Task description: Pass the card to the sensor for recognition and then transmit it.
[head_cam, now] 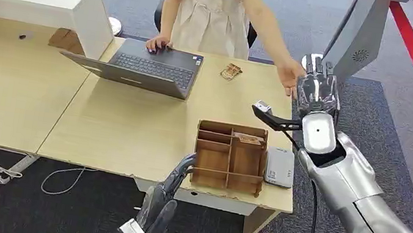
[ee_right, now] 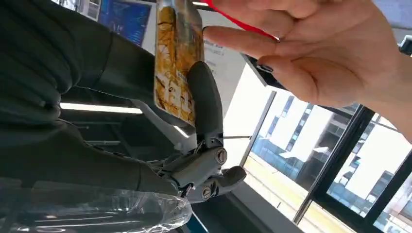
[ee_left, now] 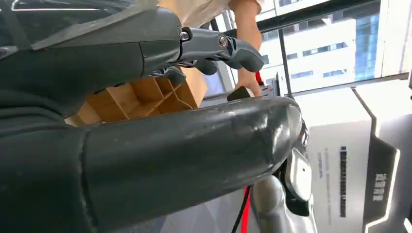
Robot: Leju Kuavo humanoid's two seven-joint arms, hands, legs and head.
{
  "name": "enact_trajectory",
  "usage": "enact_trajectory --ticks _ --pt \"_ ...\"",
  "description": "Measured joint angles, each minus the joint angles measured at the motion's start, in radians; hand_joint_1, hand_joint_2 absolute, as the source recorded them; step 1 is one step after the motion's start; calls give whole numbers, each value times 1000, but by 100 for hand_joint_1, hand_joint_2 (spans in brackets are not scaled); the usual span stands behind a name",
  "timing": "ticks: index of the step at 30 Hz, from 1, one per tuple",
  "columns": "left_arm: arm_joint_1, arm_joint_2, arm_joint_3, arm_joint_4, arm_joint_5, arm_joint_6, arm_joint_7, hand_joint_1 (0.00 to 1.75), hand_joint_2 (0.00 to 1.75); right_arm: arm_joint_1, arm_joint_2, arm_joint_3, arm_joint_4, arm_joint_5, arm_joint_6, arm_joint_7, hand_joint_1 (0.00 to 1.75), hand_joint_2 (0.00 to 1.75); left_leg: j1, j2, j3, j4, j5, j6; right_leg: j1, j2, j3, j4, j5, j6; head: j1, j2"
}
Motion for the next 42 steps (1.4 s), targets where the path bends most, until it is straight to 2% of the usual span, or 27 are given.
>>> enact_trajectory --ticks 10,12,20,27,35,42 --pt "0 0 0 0 0 0 0 0 0 13 -3 -13 0 3 -32 0 175 175 0 0 0 0 0 0 0 0 0 0 0 0 0 0" --pt "0 0 0 0 0 1 0 0 0 15 -3 -19 -1 -2 -57 6 175 175 0 0 0 0 0 0 0 0 0 0 0 0 0 0" --pt "4 0 7 0 -3 90 -4 0 0 62 11 -88 -29 -193 -326 4 175 175 0 0 0 0 0 0 0 0 0 0 0 0 0 0" --pt "13 6 15 -5 5 174 4 0 0 204 13 -166 -80 -294 -416 -26 175 175 0 0 -1 0 0 0 0 0 0 0 0 0 0 0" --pt "34 17 31 -31 -27 192 37 0 0 346 25 -195 -134 -313 -466 -64 175 175 0 -1 -1 0 0 0 0 0 0 0 0 0 0 0" --pt "55 21 56 -47 -40 192 39 0 0 405 40 -200 -135 -325 -486 -104 175 175 1 0 -1 0 0 0 0 0 0 0 0 0 0 0"
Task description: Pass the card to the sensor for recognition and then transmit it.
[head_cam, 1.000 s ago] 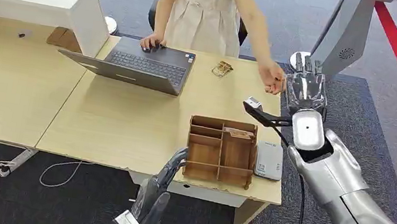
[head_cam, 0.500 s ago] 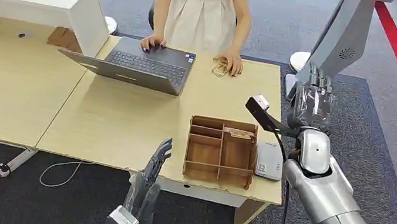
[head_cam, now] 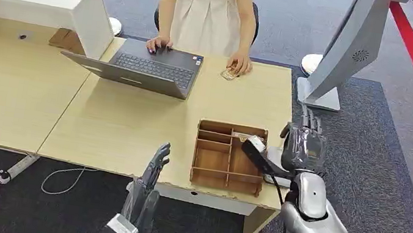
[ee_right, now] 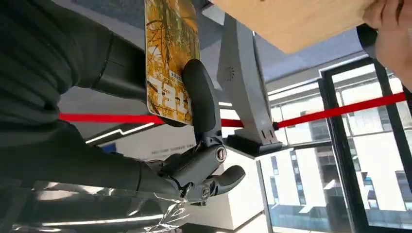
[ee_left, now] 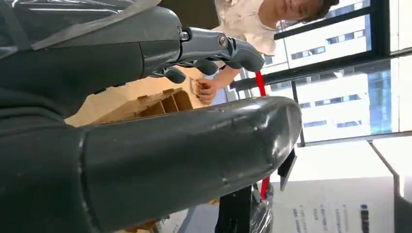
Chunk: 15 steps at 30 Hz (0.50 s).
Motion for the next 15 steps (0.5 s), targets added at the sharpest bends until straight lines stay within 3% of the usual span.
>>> enact_trajectory --ticks 15 --pt "44 0 46 -9 -6 0 -15 0 0 3 60 9 66 -63 -25 -66 175 175 0 0 0 0 0 0 0 0 0 0 0 0 0 0"
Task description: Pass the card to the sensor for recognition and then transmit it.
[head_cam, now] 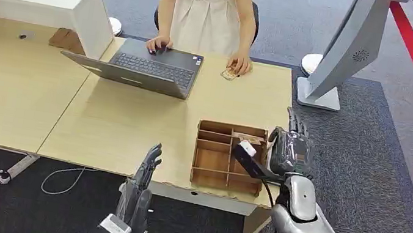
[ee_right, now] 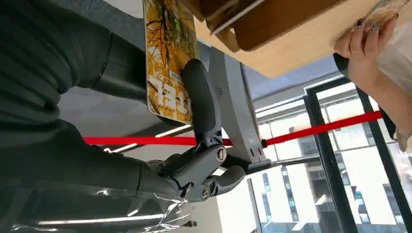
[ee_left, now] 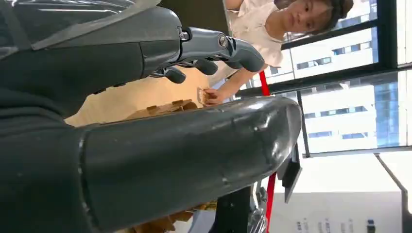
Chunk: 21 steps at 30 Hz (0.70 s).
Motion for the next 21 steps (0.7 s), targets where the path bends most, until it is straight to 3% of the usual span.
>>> enact_trajectory --ticks 9,21 --pt "11 0 11 -2 -16 0 0 0 0 -12 24 -37 83 -13 -10 -19 175 175 0 0 1 0 0 0 0 0 1 0 0 0 0 0" --pt "15 0 15 -2 -3 0 -11 0 0 -12 34 -84 102 -9 -11 -30 175 175 0 0 1 0 0 0 0 0 1 0 0 0 0 0"
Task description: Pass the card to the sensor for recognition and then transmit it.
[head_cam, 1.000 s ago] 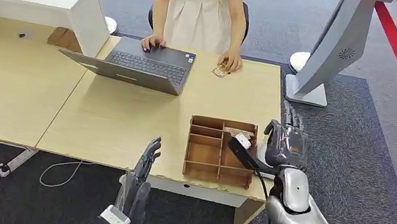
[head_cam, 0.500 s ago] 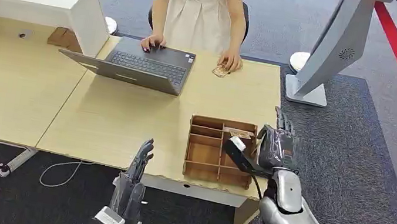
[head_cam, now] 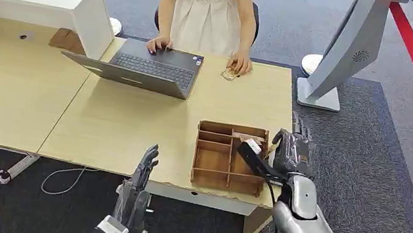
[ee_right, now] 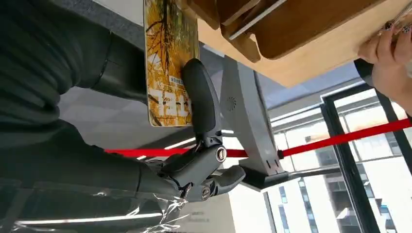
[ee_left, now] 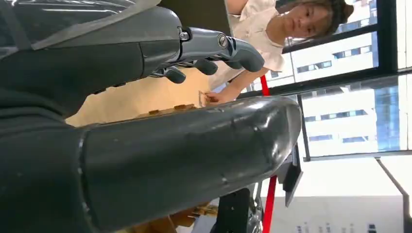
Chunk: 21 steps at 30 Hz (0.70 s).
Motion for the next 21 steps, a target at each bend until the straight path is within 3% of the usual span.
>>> enact_trajectory --ticks 9,21 --pt "-2 1 -4 1 21 0 -13 0 0 0 -8 -16 -58 18 0 32 175 175 0 0 0 0 0 0 0 0 0 0 0 0 0 0" --pt "-25 3 -29 12 51 0 -27 0 0 -14 -63 -32 -224 22 10 90 175 175 0 0 0 0 0 0 0 0 0 0 0 0 0 0"
